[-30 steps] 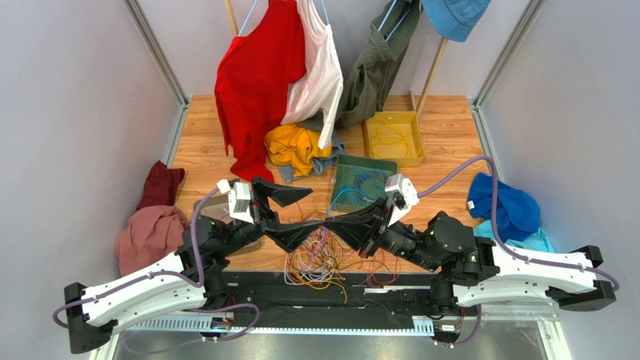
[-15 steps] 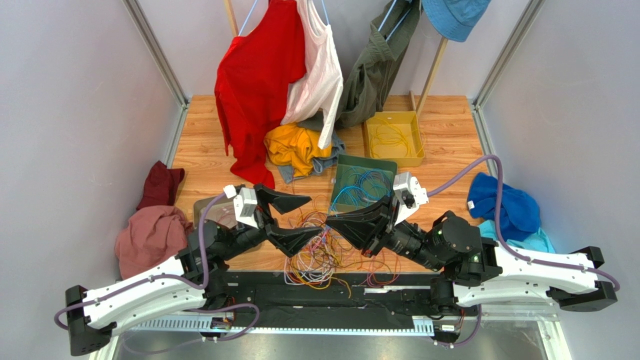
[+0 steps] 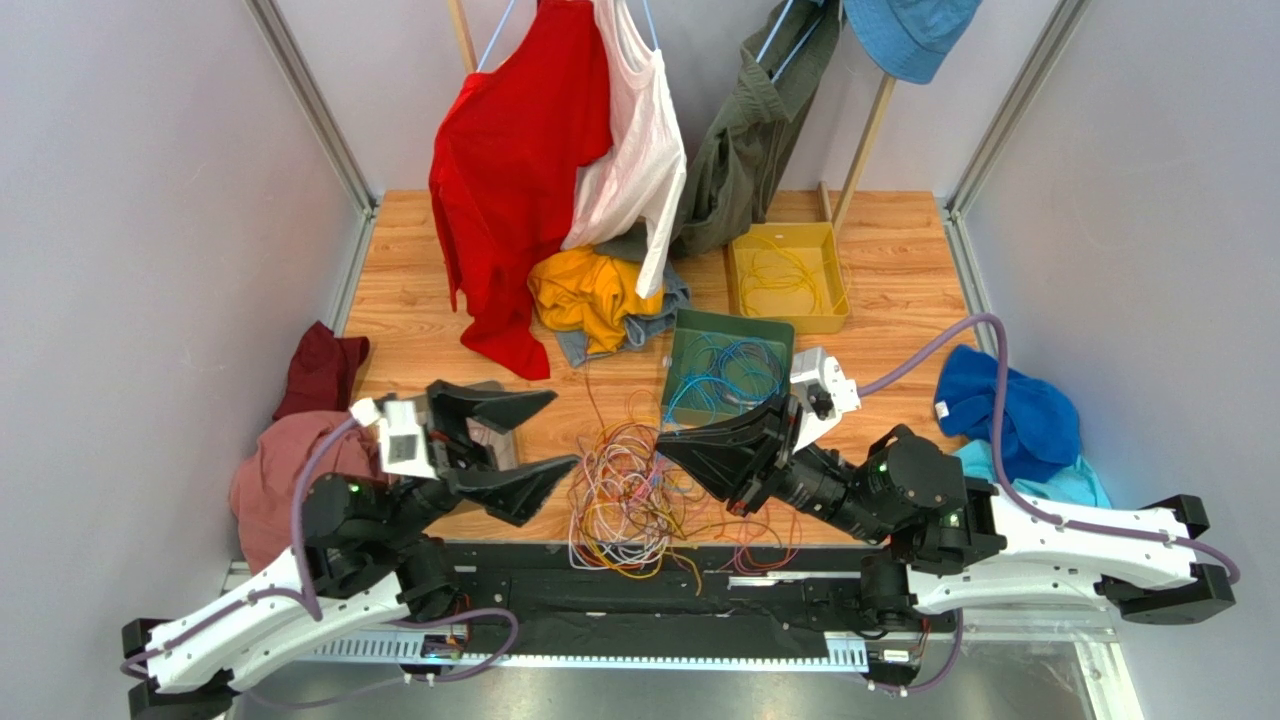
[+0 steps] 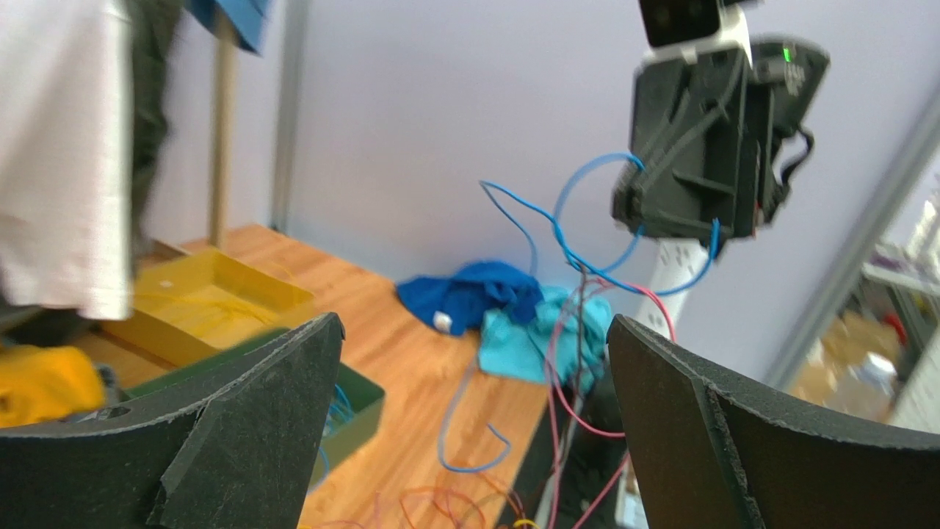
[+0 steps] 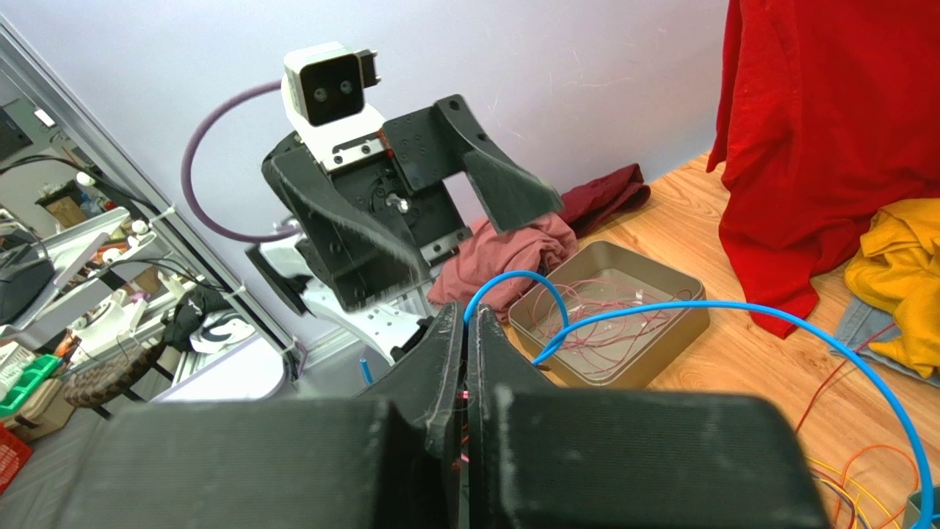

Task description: Untangle the cables

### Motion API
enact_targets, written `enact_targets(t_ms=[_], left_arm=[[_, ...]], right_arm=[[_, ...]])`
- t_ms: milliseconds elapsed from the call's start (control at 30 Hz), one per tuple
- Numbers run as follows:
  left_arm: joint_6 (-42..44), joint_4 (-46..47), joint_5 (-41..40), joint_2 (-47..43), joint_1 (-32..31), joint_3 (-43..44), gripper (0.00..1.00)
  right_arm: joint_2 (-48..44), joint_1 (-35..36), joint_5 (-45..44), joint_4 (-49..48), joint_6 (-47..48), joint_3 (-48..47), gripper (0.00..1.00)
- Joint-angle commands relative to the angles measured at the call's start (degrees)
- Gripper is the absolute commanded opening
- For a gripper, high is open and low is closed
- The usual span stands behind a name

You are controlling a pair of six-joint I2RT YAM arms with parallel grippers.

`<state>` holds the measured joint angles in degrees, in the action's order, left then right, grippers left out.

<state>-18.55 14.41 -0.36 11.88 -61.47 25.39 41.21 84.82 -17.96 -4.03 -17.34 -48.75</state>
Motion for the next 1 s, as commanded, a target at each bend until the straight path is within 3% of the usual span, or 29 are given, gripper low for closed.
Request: enact_targets(t_ms=[0,100,233,633,833,933,967], left_arm=[[0.44,1.31,13.96,11.28,-0.14,3.53,0.99],[-1.31,3.33,19.50,17.03,-0.14,4.50,0.99],[-3.16,9.21,21.10,18.79,-0.14,2.74,0.99],[-2.99,8.00,20.58,15.46,-0.14,1.24,0.99],[-2.37,8.70,20.49,22.37,-0.14,2.39,0.99],[-1.93,10.72,21.19,27.47,-0.14,3.09,0.94],[-2.02,11.42,21.71,28.54,-0.14,3.26,0.88]], right_arm=[[0.97,0.00,-0.33,-2.91,0.20,-1.08,0.00],[1.41,0.09,-0.06,-2.56,0.29,-1.78,0.00],[0.98,0.00,-0.06,-1.94,0.20,-1.70,0.00],[0.89,0.00,-0.68,-2.12,0.20,-1.26,0.00],[2.38,0.00,1.60,-3.09,-0.67,-1.78,0.00],[3.17,0.00,3.62,-2.91,-1.02,-2.75,0.00],[3.17,0.00,3.89,-2.74,-1.11,-2.93,0.00]])
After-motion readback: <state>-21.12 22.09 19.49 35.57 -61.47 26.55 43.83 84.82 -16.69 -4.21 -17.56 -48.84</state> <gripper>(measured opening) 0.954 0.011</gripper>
